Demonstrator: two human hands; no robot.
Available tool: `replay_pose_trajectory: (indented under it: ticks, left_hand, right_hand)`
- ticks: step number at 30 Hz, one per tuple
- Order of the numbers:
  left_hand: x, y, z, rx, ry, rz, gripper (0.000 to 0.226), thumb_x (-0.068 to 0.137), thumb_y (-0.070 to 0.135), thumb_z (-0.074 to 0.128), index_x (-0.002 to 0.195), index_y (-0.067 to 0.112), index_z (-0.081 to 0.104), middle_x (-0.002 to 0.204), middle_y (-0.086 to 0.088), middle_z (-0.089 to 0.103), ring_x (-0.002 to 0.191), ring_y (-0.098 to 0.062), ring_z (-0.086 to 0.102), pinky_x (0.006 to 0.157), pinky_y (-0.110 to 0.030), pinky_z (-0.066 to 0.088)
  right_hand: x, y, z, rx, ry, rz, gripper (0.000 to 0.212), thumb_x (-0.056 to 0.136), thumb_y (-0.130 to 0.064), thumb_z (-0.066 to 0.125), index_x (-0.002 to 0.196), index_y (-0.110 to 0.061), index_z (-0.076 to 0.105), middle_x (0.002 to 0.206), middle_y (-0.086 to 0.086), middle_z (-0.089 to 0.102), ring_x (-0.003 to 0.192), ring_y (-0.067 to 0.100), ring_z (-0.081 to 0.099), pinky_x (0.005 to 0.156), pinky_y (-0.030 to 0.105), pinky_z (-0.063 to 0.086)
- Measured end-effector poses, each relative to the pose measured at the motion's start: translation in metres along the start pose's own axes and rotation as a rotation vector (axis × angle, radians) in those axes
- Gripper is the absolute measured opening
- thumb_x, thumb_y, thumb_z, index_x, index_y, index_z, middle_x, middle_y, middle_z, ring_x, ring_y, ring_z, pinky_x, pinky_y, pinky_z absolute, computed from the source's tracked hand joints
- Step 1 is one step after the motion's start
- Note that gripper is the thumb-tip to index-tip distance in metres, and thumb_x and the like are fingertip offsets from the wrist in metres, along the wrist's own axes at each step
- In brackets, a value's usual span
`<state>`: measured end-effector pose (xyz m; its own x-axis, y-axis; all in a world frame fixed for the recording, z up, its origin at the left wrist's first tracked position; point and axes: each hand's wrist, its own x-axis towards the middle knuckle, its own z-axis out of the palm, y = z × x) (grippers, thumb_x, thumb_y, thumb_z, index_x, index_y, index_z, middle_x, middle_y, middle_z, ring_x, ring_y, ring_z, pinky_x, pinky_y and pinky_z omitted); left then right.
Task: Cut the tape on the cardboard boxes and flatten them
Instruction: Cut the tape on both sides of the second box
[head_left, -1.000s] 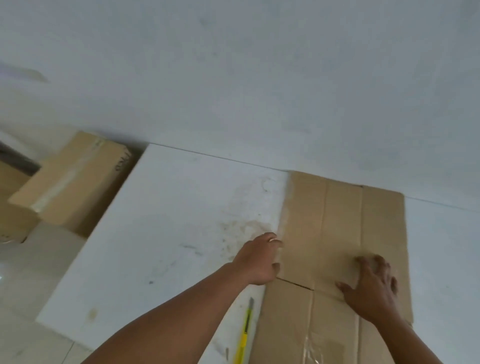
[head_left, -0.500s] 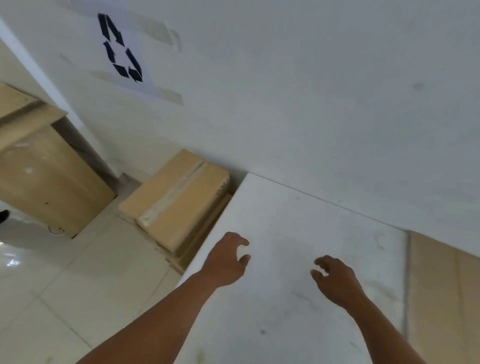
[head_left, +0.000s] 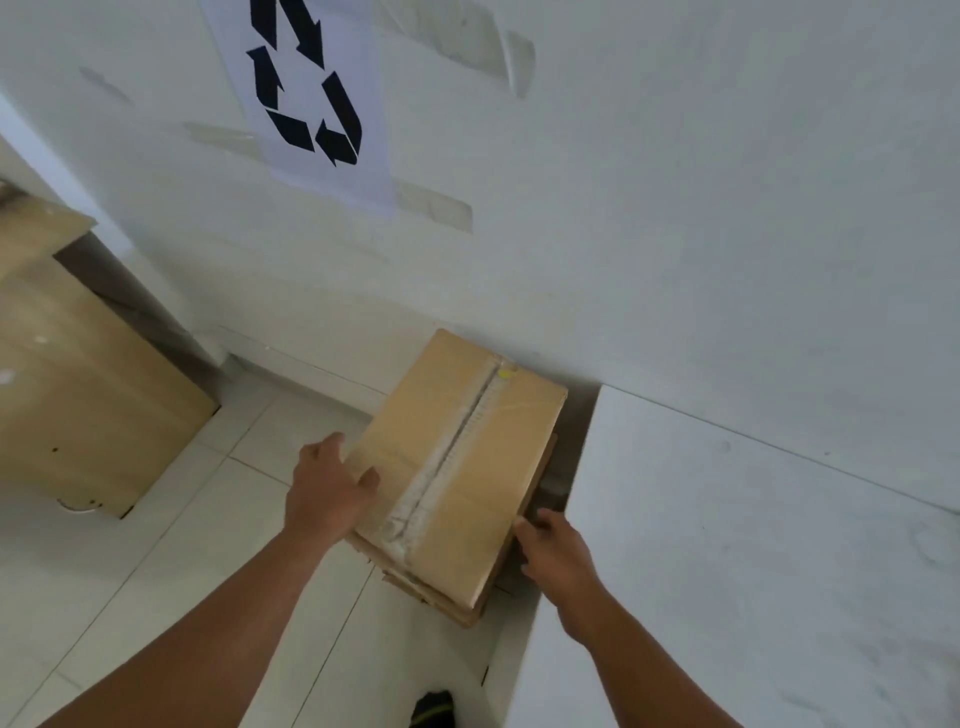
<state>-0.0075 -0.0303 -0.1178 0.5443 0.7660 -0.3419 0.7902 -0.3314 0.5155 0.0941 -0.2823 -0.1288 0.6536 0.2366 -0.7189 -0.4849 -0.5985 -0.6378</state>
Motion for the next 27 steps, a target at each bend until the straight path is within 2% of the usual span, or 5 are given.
replay_pose_trajectory:
  ticks: [5,9,16,23,27]
  left_hand:
    - [0.036,-0.029,0.004,-0.138,-0.237,-0.112,0.081,0.089,0.058,0.065,0.156,0.023,0.034,0.148,-0.013,0.049,0.133,-0.034,0.049,0.105,-0.045,0.043]
    - [0.042,-0.041,0.007,-0.442,-0.403,-0.183,0.058,0.089,0.054,0.067,0.139,0.027,0.056,0.127,-0.002,0.066,0.114,-0.024,0.062,0.097,-0.048,0.053]
    - [0.022,-0.034,-0.014,-0.672,-0.465,-0.205,0.047,0.090,0.040,0.071,0.133,0.030,0.055,0.125,0.000,0.064,0.111,-0.020,0.062,0.080,-0.039,0.051]
    - [-0.030,-0.004,-0.050,-0.742,-0.691,-0.142,0.085,0.053,0.047,0.091,0.126,0.035,0.050,0.122,-0.002,0.067,0.112,-0.030,0.064,0.093,-0.059,0.047]
    - [-0.061,0.031,-0.036,-0.837,-0.787,-0.095,0.116,0.032,0.055,0.098,0.135,0.036,0.048,0.128,0.001,0.067,0.118,-0.026,0.065,0.089,-0.052,0.055]
  right_hand:
    - [0.016,0.002,0.038,0.233,-0.073,0.166,0.055,0.092,-0.048,0.063,0.140,-0.023,0.049,0.122,-0.004,0.062,0.111,0.020,0.060,0.101,0.044,0.050]
    - [0.009,-0.002,0.053,0.397,-0.137,0.196,0.045,0.092,-0.036,0.068,0.131,-0.038,0.048,0.114,-0.007,0.062,0.100,0.015,0.058,0.069,0.030,0.047]
    - [-0.006,0.000,0.051,0.564,-0.149,0.130,0.061,0.082,-0.036,0.077,0.136,-0.038,0.049,0.119,-0.001,0.067,0.110,0.024,0.062,0.077,0.038,0.053]
    - [-0.049,-0.011,-0.014,0.597,-0.224,-0.142,0.065,0.079,-0.036,0.080,0.138,-0.029,0.053,0.127,0.003,0.067,0.117,0.026,0.064,0.097,0.046,0.054]
    - [-0.082,-0.004,-0.074,0.565,-0.235,-0.213,0.057,0.087,-0.036,0.070,0.140,-0.031,0.051,0.134,0.006,0.063,0.119,0.028,0.062,0.075,0.033,0.056]
